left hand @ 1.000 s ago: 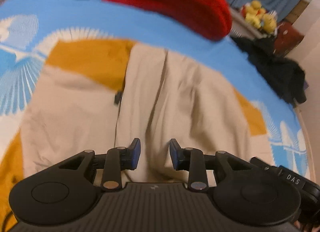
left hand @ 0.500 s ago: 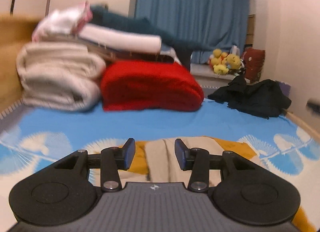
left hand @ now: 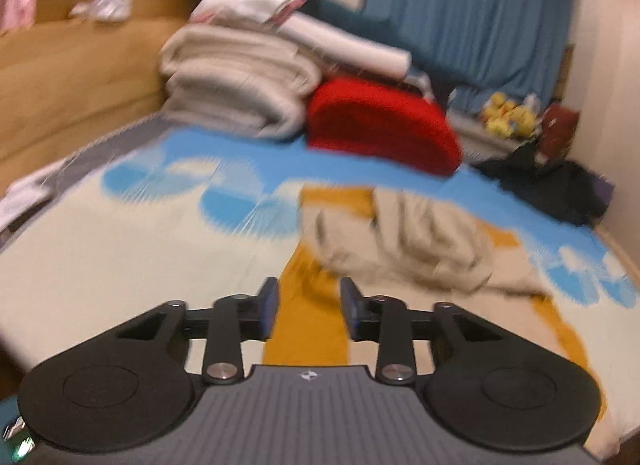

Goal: Fold large clothes

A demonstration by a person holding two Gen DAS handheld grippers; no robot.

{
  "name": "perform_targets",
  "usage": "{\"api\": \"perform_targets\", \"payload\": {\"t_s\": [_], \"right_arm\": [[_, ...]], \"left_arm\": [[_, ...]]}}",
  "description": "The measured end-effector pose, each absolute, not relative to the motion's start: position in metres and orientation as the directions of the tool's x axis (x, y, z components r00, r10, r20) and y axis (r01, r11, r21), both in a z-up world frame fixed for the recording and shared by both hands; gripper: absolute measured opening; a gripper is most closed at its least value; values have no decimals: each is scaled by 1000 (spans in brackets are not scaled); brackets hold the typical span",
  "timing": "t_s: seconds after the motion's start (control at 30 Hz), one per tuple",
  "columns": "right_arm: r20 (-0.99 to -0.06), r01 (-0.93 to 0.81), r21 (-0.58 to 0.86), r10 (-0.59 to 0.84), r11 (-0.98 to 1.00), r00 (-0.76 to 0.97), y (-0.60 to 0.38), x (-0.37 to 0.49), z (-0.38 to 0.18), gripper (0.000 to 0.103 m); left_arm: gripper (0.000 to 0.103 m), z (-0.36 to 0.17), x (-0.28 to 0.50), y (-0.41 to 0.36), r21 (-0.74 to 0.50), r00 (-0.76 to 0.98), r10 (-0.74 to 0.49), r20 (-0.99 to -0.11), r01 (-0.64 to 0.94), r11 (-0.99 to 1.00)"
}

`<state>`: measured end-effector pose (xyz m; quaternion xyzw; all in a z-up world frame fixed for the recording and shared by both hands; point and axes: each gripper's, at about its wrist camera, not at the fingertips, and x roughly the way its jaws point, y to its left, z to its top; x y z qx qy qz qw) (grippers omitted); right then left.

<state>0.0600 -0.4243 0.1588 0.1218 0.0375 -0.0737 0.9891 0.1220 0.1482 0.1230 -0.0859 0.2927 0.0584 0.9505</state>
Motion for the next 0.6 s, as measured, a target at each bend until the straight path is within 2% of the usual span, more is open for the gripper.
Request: {"api": "perform_targets", "payload": {"t_s": [0.1,0.27,0.37,0.5,0.6], "right_arm": [[-143,222,208,-195,953,970,-435,26,135,41],[-288,269,193,-208,944,935,-448,32,106,42],[-399,247,190,-155,950,904,-449,48,85,42],[-614,222,231,-35,947,789,-446,83,47,43],[-681,244,227,-25,943,732,-440,97,22,42]], "left_arm": [[23,108,103,162,-170,771,61,-634,-216,962],[23,79,106,189,-236,684,35,-729,-299,925],[23,60,112,198,-250,628,10,-778,-324,913],[23,36,119,201,-235,576,-6,-818,-324,917],[23,19,121,204,-239,549,-13,-836,-343,908]]}}
